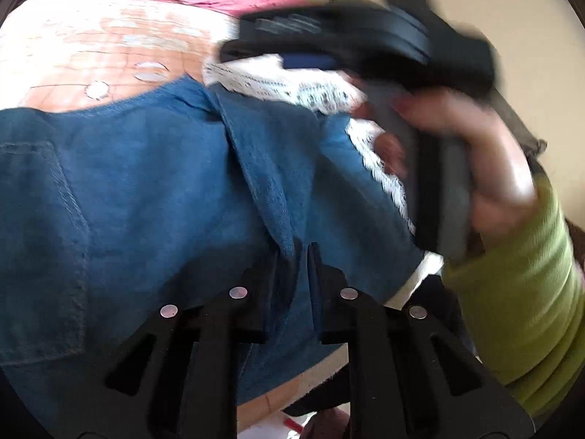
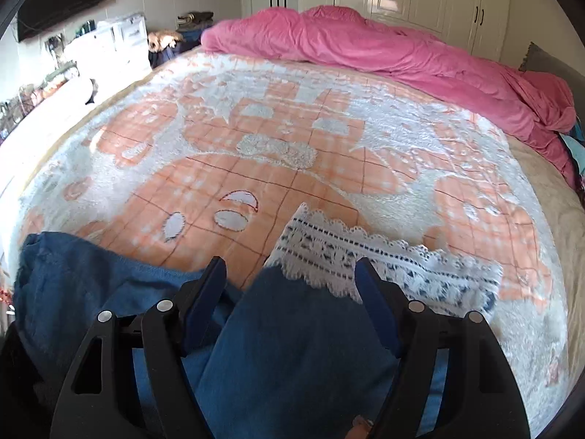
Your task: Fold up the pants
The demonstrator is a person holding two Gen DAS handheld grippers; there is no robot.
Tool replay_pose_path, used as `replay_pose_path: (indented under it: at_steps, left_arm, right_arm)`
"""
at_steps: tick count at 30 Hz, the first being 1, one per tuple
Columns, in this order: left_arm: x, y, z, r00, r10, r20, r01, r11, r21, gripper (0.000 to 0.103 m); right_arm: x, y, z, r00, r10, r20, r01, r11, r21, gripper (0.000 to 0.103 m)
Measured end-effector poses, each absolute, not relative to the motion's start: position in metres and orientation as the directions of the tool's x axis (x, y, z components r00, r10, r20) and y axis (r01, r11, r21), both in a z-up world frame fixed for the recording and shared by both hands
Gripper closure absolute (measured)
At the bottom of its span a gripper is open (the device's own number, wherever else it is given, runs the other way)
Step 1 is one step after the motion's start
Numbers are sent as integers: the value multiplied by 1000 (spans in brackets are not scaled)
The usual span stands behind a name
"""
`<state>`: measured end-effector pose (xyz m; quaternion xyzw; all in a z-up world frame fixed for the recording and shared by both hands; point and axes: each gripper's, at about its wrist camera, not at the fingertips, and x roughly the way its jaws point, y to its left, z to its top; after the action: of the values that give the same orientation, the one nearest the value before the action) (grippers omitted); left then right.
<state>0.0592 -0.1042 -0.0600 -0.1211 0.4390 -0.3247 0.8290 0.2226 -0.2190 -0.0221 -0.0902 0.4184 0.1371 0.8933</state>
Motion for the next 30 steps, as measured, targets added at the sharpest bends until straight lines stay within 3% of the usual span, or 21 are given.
replay_pose_path:
  at_steps: [7,8,9,11,12,13,18,26,30]
  left_arm:
    - [51,-106,-57,414,-642,-645,463,759,-458,94]
    - [50,-106,-57,416,-640,-646,467,760,-453,94]
    - [49,-107,-57,419,-639,-646,471,761,-447,94]
    - [46,-110,-56,424,-638,-643,477,761,-440,94]
    - [45,-108,-55,430,-636,-641,479,762,-435,94]
    - [45,-111,-55,436,-632,-641,478,766,-430,94]
    - [40,-107,-50,470,-616,-632,469,781,-412,94]
    - [39,-109,-48,499,-613,-613,489,783,-385,90]
    - [37,-110,-43,501,-617,-607,508,778,-370,103]
  right_arm:
    - [265,-202,-55,565,42,-824,-240,964,-116,33]
    - [269,-201,-59,559,32,-828,-232,965,-120,38]
    - [273,-202,-63,552,27,-833,-226,967,-118,43]
    - [280,-207,-70,537,48,-842,-224,971,-88,68]
    - [280,-211,-71,538,64,-840,-225,972,-70,74]
    - [279,-214,-69,546,73,-835,-226,972,-63,92]
    - [250,-255,-34,617,195,-762,-209,975,80,93]
    - [193,-330,22,739,213,-639,-128,976,178,95]
    - [162,-358,33,767,219,-604,-102,970,222,95]
